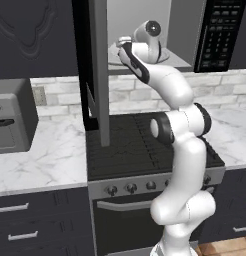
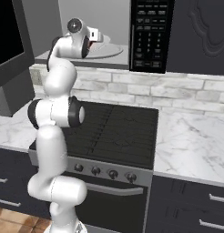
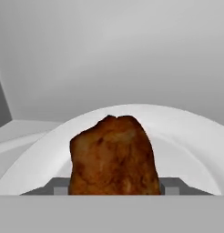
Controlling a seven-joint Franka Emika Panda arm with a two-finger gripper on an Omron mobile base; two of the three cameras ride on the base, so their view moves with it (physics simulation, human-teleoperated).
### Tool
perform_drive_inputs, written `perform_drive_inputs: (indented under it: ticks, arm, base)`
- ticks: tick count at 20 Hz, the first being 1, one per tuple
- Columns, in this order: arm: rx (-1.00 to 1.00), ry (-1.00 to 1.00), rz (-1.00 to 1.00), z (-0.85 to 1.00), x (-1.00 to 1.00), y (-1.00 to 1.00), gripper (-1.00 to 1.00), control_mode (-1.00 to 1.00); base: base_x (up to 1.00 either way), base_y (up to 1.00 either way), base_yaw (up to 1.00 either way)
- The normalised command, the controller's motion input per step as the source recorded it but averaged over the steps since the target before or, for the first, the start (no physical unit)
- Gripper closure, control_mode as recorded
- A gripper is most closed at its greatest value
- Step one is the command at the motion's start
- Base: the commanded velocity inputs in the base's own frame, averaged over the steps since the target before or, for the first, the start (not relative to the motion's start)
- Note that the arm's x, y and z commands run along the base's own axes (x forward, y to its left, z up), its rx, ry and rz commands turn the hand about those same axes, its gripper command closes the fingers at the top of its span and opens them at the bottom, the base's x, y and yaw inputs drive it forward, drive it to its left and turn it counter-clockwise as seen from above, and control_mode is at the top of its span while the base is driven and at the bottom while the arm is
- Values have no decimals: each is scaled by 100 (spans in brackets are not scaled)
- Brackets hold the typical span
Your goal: Transport the chicken drumstick from the fridge to the microwave and turn on the microwave.
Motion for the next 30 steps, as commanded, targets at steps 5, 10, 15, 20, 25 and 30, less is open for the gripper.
perform_drive_inputs:
  ticks: [5,10,15,20,25,30]
  arm:
    - [0,-4,4,0,29,0,-100,-100]
    - [1,-7,1,3,37,-4,-100,-100]
    - [4,-20,0,63,-12,-5,-100,-100]
    - [2,-3,0,29,-73,-10,-100,-100]
    - [0,-11,0,-21,-100,-35,-100,-100]
    - [-6,-63,6,-23,-100,-6,-100,-100]
  base:
    - [0,0,0]
    - [0,0,0]
    - [0,0,0]
    - [0,0,0]
    - [0,0,0]
    - [0,0,0]
